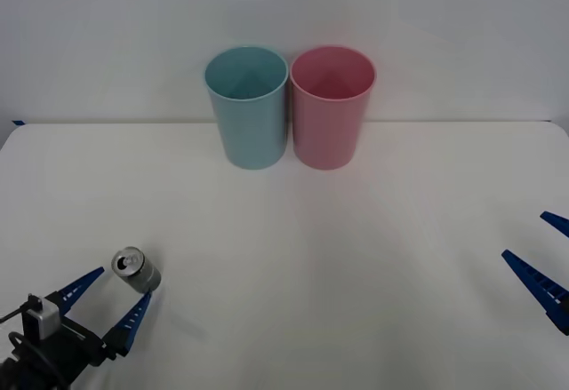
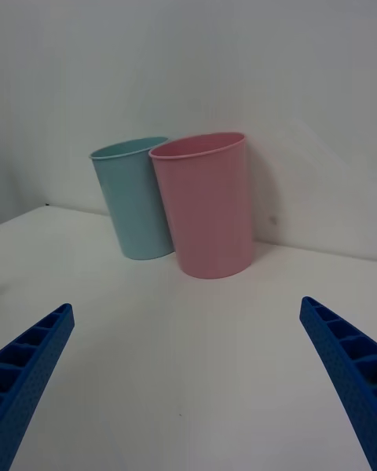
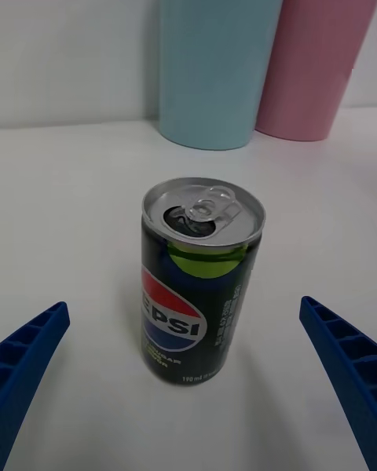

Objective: Grasp the object on the table and drop it into the matching bin: aluminum can to the light blue bin, PET bottle to the pink bin.

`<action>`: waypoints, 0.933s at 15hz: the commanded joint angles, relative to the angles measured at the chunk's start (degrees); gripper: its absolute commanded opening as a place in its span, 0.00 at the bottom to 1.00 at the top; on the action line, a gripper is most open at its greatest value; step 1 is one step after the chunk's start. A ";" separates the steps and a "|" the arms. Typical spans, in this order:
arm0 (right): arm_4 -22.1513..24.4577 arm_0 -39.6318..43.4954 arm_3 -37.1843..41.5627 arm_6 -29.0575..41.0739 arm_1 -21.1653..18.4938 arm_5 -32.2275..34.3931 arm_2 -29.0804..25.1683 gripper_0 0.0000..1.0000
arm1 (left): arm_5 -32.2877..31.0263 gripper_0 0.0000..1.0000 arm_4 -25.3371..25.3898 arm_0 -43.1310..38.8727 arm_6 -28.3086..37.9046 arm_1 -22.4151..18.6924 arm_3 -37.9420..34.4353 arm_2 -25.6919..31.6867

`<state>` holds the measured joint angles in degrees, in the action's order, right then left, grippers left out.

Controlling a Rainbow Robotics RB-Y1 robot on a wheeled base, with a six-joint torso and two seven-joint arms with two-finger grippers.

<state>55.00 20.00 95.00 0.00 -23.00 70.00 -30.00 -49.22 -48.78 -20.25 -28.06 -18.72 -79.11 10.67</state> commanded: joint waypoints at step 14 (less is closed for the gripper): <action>0.00 0.00 0.00 0.00 0.00 0.00 0.00 1.00 | 3.69 0.91 -2.19 6.98 -1.38 2.99 4.05 -1.00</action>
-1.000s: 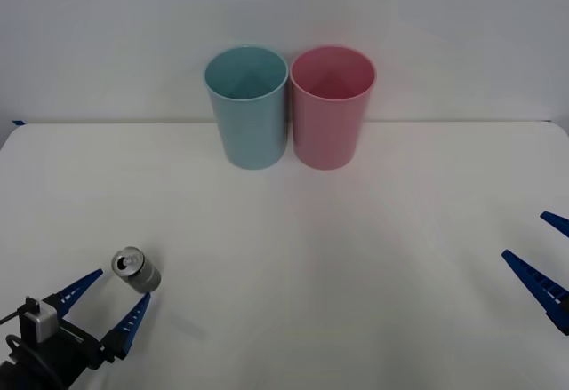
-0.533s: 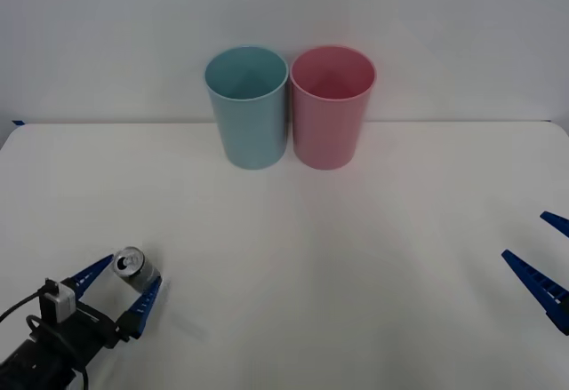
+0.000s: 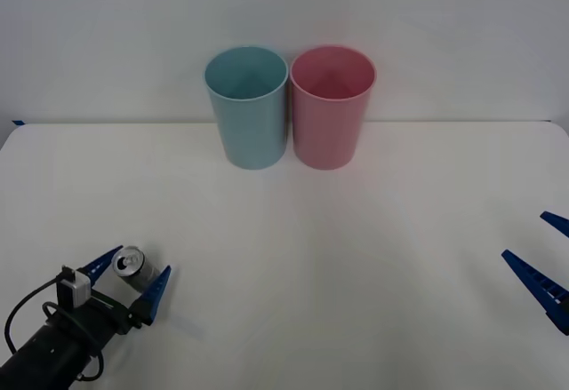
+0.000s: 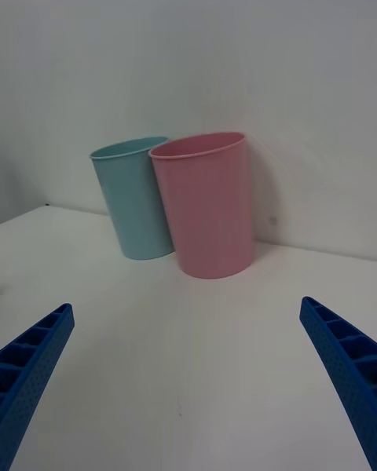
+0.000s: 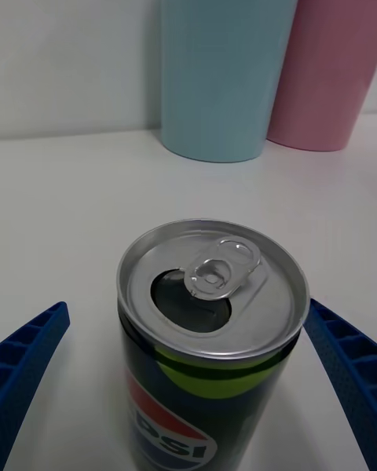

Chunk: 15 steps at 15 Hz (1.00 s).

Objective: Grasp the object on the table and drop it into the matching bin: aluminum can to the light blue bin, PET bottle to the pink bin.

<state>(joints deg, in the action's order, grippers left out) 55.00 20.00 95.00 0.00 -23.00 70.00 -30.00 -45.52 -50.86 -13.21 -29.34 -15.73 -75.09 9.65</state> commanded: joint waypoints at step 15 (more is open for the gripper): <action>0.00 0.00 0.00 0.00 0.00 0.00 0.00 1.00 | -2.38 0.00 0.33 -1.47 -0.19 -0.53 -2.69 1.60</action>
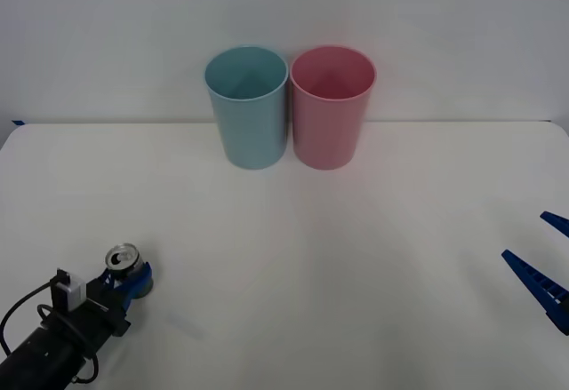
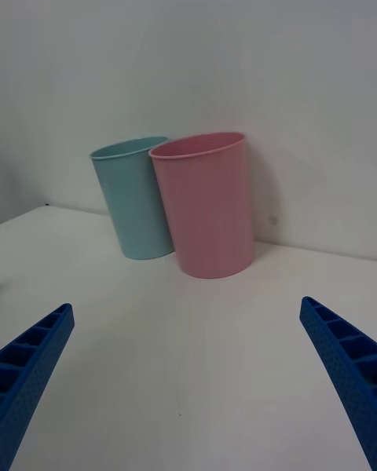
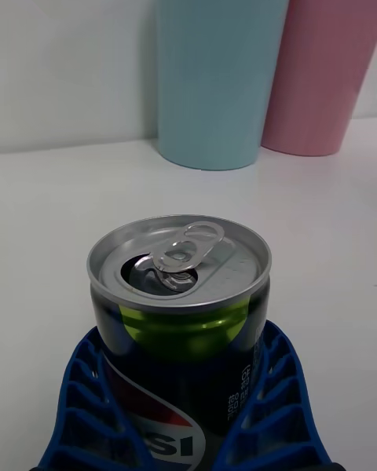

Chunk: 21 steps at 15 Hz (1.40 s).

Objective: Grasp the object on the table and drop it into the matching bin: aluminum can to the light blue bin, PET bottle to the pink bin.

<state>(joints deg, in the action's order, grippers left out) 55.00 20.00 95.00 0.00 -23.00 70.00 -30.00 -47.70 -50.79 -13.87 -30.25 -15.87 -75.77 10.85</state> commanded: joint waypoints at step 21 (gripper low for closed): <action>0.00 0.00 0.00 0.00 0.00 0.00 0.00 1.00 | 4.45 0.00 -12.40 8.77 36.76 -1.44 -28.03 7.87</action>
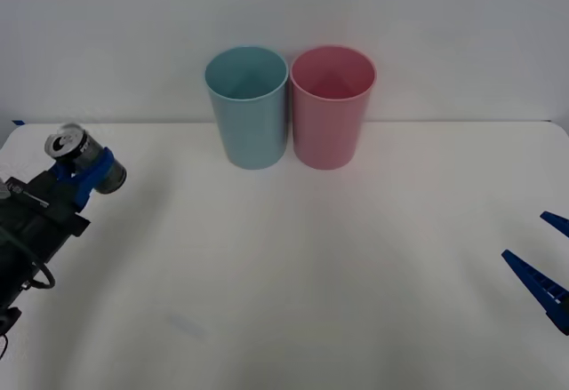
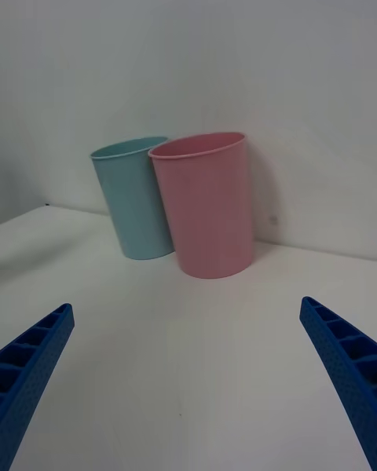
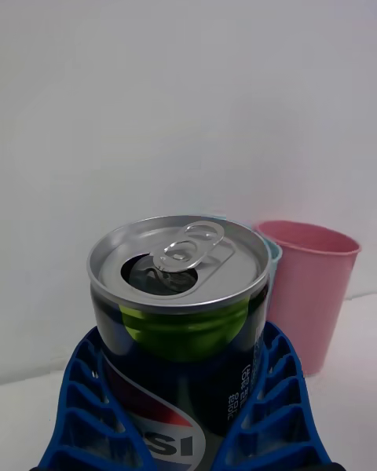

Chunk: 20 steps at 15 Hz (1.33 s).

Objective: Grasp the object on the table and drop it into the matching bin: aluminum can to the light blue bin, PET bottle to the pink bin.

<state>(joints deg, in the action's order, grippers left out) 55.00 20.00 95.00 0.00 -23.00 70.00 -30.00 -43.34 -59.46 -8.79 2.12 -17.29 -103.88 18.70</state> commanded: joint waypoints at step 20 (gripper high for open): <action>0.00 0.00 0.00 0.00 0.00 0.00 0.00 1.00 | 0.45 0.00 -24.83 48.86 15.99 -0.82 36.56 -7.45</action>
<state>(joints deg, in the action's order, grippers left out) 55.00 20.00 95.00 0.00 -23.00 70.00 -30.00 -42.91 -83.70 38.49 18.24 -18.16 -69.22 11.45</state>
